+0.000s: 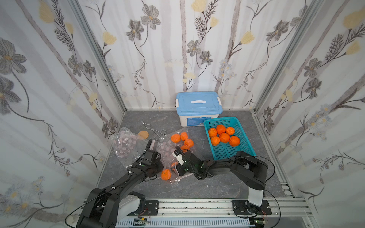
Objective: Open the zip-top bag and take out the orange
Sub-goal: Pick up the orange from the zipper food storage bag, then place the orange in the basket.
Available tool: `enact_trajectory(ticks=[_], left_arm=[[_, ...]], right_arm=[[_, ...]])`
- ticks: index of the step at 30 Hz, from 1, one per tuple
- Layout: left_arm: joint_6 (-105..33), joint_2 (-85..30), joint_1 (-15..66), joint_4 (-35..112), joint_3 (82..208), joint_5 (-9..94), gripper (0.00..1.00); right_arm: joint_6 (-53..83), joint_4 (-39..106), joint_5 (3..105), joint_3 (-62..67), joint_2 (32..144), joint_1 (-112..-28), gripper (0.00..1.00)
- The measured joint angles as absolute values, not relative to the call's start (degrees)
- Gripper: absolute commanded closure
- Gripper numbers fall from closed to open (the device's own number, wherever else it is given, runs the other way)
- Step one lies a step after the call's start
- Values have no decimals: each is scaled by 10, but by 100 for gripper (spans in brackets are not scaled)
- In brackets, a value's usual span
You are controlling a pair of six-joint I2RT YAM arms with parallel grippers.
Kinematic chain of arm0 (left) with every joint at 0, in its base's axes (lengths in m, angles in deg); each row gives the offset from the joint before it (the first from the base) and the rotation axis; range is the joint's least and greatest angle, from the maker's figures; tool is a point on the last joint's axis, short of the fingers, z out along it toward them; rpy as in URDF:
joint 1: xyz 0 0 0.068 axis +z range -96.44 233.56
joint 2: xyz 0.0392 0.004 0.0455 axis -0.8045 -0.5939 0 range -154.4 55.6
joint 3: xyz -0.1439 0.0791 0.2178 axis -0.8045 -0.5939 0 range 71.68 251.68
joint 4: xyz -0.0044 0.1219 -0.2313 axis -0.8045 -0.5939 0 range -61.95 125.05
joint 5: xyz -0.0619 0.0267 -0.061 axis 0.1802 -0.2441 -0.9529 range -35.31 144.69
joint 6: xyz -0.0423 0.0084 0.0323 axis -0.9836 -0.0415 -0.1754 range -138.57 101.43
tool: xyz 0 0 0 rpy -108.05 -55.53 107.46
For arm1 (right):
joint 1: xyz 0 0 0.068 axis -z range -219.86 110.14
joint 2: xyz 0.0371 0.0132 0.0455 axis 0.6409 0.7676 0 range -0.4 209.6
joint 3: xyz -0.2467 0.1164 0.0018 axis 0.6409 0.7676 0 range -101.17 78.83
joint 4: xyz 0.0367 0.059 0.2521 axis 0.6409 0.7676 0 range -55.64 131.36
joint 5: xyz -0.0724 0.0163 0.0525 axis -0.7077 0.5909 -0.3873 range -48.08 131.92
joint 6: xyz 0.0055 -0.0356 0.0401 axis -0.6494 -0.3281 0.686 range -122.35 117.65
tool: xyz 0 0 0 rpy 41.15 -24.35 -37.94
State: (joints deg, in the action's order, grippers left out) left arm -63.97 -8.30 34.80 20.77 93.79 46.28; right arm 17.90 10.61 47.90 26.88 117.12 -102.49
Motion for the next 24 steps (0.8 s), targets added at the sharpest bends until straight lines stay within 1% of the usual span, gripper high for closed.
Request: enact_trajectory(ticks=[8,14,17,20,24], left_arm=[[-640,-80,348,211,934,465,85],[-640,-84,348,215,933,465,85],[-640,-84,348,216,932,465,85],[-640,-87,348,221,932,465,85],[-640,-88,348,226,932,465,85]], right_arm=[[167,120,492,288,1098,-1022,49],[162,142,494,344,1026,-1006,51],[165,126,501,402,972,-981,52],[181,110,523,463,919,-936,53],[191,110,537,491,852,-892,53]])
